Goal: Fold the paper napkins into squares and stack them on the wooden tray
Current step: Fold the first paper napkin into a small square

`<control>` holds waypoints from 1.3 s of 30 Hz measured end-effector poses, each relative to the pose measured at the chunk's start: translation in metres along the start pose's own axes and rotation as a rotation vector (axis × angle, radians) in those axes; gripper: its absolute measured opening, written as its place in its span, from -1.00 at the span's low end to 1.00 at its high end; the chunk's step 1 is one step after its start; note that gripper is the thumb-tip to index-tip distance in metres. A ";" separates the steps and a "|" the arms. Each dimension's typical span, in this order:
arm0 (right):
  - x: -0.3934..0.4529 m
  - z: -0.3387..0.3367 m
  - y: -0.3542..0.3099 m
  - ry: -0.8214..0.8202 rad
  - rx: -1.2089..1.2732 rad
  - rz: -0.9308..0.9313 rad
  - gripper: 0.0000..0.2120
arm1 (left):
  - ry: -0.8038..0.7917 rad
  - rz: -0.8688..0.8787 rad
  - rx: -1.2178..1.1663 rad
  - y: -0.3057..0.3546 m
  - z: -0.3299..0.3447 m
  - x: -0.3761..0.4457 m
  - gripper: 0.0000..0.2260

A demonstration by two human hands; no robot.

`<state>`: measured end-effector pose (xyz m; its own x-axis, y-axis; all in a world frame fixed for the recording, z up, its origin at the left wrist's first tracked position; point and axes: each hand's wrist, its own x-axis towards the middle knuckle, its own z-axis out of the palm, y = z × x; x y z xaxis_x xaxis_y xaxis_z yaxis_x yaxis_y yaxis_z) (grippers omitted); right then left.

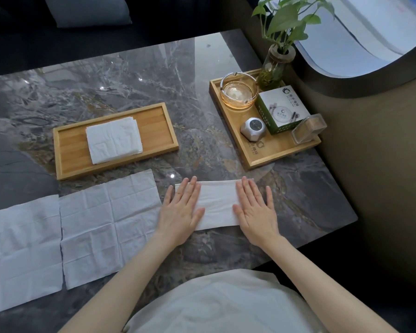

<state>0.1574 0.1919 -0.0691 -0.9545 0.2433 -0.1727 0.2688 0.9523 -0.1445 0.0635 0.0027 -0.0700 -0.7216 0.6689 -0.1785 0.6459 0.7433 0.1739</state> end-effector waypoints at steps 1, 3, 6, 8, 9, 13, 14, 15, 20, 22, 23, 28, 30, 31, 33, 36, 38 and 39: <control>0.000 -0.001 0.004 -0.006 -0.011 0.010 -0.45 | 0.004 -0.008 -0.001 -0.003 -0.001 -0.002 -0.43; 0.000 -0.003 0.011 -0.031 -0.035 0.029 -0.45 | 0.022 -0.034 -0.006 -0.005 -0.002 -0.006 -0.45; 0.001 -0.005 0.008 -0.045 -0.030 0.047 -0.43 | 0.048 -0.079 -0.020 -0.001 -0.005 -0.013 -0.48; -0.005 -0.006 -0.003 0.005 -0.012 0.003 -0.44 | 0.064 -0.062 -0.025 0.007 -0.007 -0.020 -0.51; -0.009 -0.006 -0.011 0.033 -0.002 -0.044 -0.45 | 0.059 -0.037 -0.023 0.012 -0.007 -0.024 -0.51; -0.031 0.000 -0.028 0.017 0.010 -0.211 -0.47 | -0.010 -0.034 -0.017 0.026 -0.002 -0.034 -0.47; -0.035 0.002 -0.026 0.000 0.015 -0.202 -0.46 | -0.018 -0.055 -0.020 0.026 0.000 -0.034 -0.46; -0.039 0.004 -0.022 -0.015 0.013 -0.181 -0.46 | -0.024 -0.071 -0.021 0.026 0.001 -0.034 -0.46; -0.053 0.002 0.011 -0.049 -0.026 -0.071 -0.45 | -0.047 -0.069 -0.042 0.025 -0.001 -0.033 -0.48; -0.057 -0.001 0.019 -0.068 -0.042 -0.042 -0.45 | -0.061 -0.061 -0.056 0.026 -0.002 -0.032 -0.45; -0.057 -0.002 0.022 -0.077 -0.050 -0.040 -0.44 | -0.072 -0.064 -0.059 0.026 -0.003 -0.032 -0.45; -0.054 -0.004 0.021 -0.078 -0.040 -0.036 -0.45 | -0.134 -0.060 -0.048 0.023 -0.006 -0.031 -0.43; -0.054 -0.006 0.019 -0.045 -0.005 -0.025 -0.46 | -0.137 -0.049 -0.064 0.022 -0.007 -0.031 -0.42; -0.053 -0.006 0.018 -0.023 0.021 -0.021 -0.46 | -0.140 -0.047 -0.070 0.023 -0.008 -0.032 -0.41; -0.048 -0.008 0.017 0.040 0.069 -0.026 -0.47 | -0.141 -0.052 -0.084 0.025 -0.012 -0.031 -0.38; -0.037 -0.015 0.012 0.153 0.182 -0.023 -0.58 | -0.063 -0.060 -0.133 0.028 -0.025 -0.028 -0.41; -0.032 -0.022 0.004 0.249 0.288 0.037 -0.63 | 0.116 -0.049 -0.196 0.031 -0.032 -0.019 -0.57; -0.032 -0.025 0.002 0.295 0.340 0.084 -0.65 | 0.205 -0.051 -0.235 0.032 -0.036 -0.011 -0.64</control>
<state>0.1847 0.1905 -0.0394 -0.9104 0.4058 0.0805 0.3267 0.8247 -0.4617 0.0832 0.0185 -0.0275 -0.8019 0.5974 0.0021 0.5500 0.7369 0.3930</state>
